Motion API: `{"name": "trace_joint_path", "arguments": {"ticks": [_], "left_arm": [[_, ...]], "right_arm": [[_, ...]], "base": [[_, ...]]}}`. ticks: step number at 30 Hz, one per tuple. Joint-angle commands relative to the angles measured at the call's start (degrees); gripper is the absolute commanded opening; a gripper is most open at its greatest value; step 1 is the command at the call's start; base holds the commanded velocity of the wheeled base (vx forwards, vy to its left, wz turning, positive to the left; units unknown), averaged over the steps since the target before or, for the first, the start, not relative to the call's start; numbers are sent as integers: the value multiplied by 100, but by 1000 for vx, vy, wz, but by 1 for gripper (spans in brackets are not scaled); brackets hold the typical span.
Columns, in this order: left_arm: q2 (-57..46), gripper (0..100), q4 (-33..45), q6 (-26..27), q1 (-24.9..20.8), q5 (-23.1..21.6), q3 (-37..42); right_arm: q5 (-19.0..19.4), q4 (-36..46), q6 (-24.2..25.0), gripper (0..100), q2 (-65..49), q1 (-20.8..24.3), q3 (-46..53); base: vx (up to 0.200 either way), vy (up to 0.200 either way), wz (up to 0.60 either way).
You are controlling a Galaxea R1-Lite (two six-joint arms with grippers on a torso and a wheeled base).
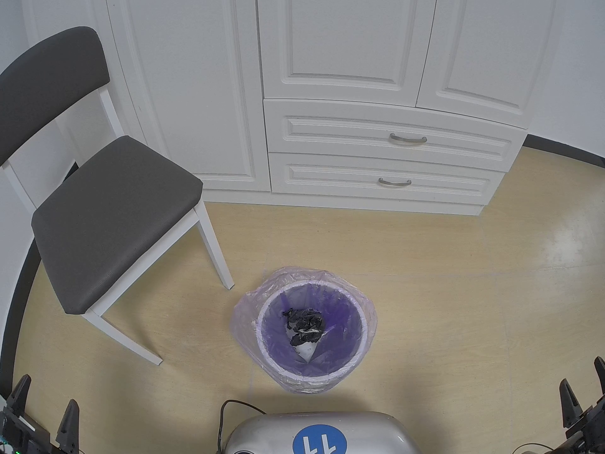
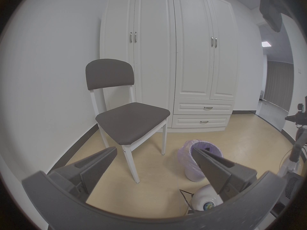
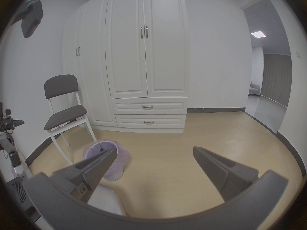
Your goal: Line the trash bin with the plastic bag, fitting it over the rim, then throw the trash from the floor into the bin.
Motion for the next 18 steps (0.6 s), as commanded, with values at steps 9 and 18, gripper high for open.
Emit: {"name": "trace_joint_path", "arguments": {"ticks": [9,18], "left_arm": [[-68,100,-16,-13,-2,73,84],[-68,100,-42,66,-2,55,84]], "right_arm": [[-2,-2,10,100,-84,-1,92],[-2,6,2,100,-84,-1,92]], "base": [[0,0,0],[0,0,0]]}}
